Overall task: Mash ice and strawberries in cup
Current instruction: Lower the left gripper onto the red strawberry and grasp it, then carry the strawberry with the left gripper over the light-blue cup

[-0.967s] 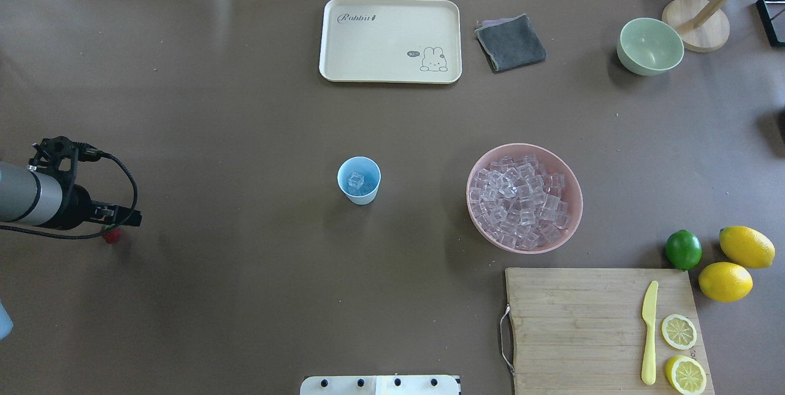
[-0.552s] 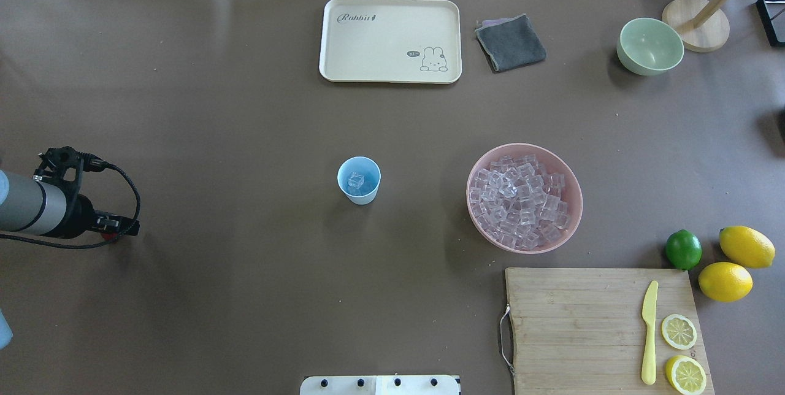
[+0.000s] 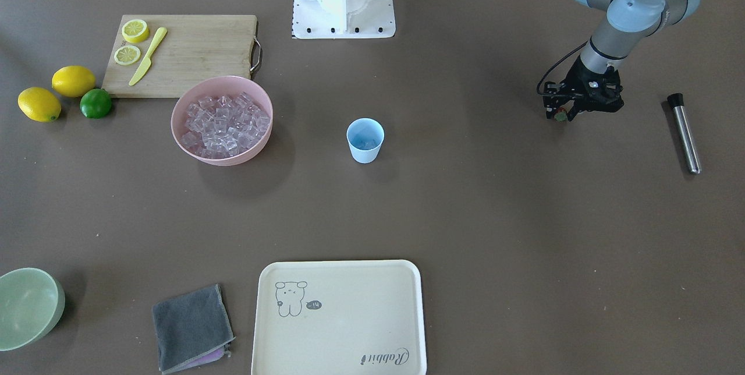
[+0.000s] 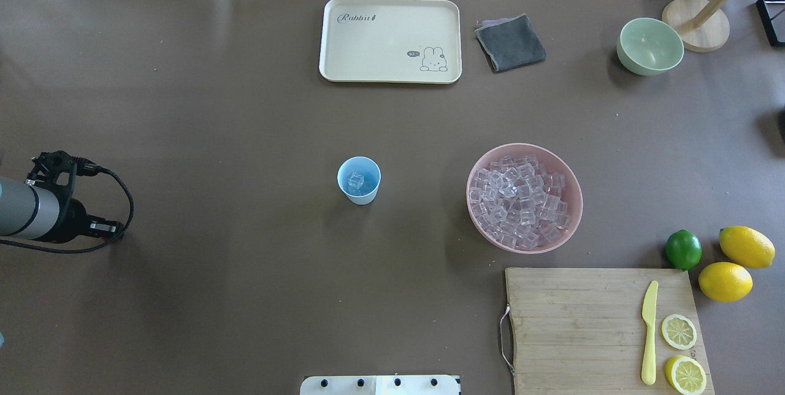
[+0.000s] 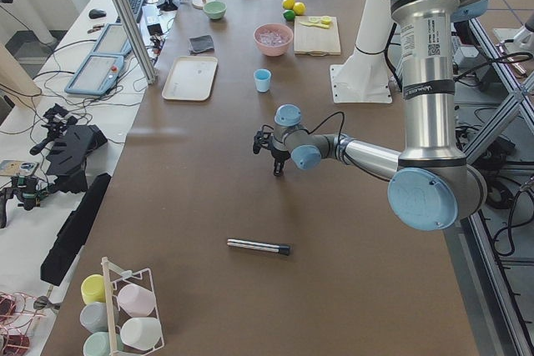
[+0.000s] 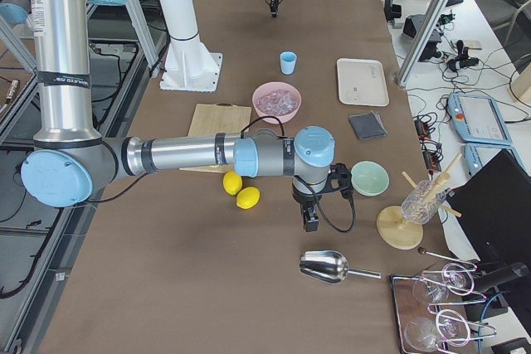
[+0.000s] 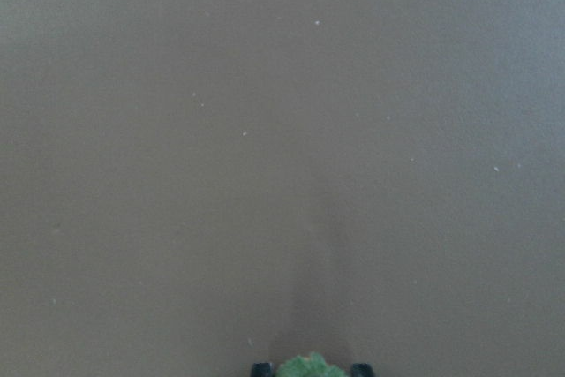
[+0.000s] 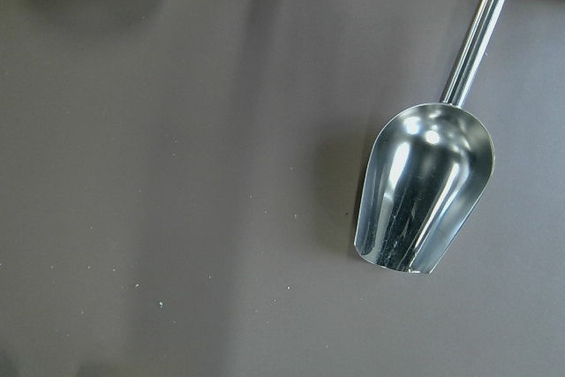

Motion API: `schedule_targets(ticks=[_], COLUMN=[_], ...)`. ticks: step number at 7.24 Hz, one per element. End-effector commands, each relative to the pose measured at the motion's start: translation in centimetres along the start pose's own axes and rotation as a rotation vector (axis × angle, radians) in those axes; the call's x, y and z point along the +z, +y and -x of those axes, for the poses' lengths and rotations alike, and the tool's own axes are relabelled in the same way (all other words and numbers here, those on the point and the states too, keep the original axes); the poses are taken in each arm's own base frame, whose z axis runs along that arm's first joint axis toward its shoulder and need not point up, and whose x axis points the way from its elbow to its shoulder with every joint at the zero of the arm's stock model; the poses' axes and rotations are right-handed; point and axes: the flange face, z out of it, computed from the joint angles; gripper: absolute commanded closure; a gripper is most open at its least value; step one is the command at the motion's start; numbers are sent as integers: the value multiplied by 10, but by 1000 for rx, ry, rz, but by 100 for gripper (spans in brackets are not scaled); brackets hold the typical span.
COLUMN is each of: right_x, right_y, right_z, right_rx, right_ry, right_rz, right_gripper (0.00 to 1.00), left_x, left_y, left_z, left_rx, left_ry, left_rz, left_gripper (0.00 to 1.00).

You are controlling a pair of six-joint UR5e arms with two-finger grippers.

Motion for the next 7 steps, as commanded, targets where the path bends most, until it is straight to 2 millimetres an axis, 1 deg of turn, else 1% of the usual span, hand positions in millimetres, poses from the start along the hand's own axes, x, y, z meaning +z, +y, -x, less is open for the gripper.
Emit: schedule_targets(ticks=[1, 2, 3, 5, 6, 7], right_x=[-1, -2, 1, 15, 13, 12], right_y=[1, 1, 4, 6, 3, 0], right_z=[-5, -6, -10, -23, -22, -21], right_rx=[7, 8, 12, 35, 43, 50], right_ry=[2, 2, 0, -2, 1, 1], right_rz=[-2, -4, 2, 29, 26, 24], right_gripper=[0, 0, 0, 0, 0, 0], left_x=[-3, -20, -40, -82, -105, -119], left_y=[-3, -14, -39, -102, -123, -133], left_z=[-7, -35, -80, -190, -235, -263], left_rx=[-3, -11, -26, -40, -50, -49], left_ry=[5, 12, -7, -32, -34, -12], left_rz=[17, 50, 69, 79, 80, 69], left_gripper=[83, 83, 83, 82, 82, 82])
